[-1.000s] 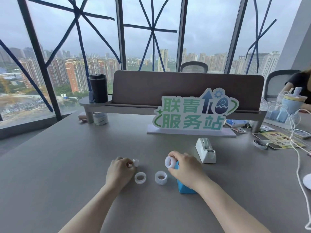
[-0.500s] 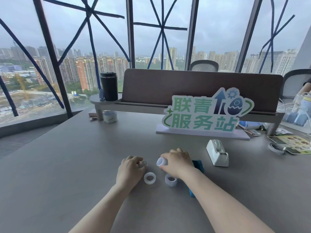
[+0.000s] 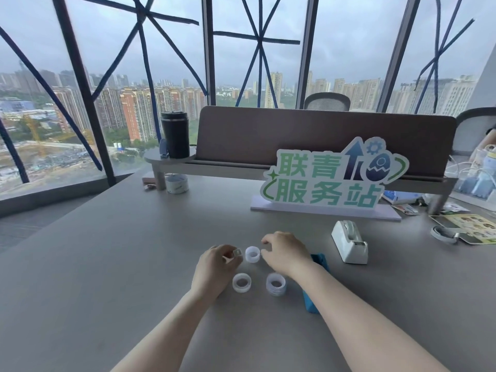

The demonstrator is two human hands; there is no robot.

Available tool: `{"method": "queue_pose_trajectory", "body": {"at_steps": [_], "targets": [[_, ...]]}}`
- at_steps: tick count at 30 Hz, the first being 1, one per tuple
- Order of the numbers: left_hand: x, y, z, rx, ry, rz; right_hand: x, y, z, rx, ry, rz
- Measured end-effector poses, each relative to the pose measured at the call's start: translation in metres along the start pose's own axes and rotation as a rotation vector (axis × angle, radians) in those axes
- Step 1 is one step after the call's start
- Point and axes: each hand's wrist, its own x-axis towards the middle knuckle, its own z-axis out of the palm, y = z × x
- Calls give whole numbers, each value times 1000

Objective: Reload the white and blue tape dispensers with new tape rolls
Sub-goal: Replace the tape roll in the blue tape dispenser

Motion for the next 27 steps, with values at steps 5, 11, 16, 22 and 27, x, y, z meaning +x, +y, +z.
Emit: {"method": "queue_pose_trajectory", "body": {"at_steps": [5,11,16,22,27], "targets": [[-8,35,1,-152,-102,117,-22,0,-22,471,-30,19],[-20,64,6,-205,-133,194,-43,17,-36,702,3,84],[-29,55,18,90,-249,117,-65,39,-46,714,89,130],[-38,57,29,471,-312,212,-86,57,-45,793,138,168],[-45,63,33,363,-249,236,-93,62,-44,806,180,158]]}}
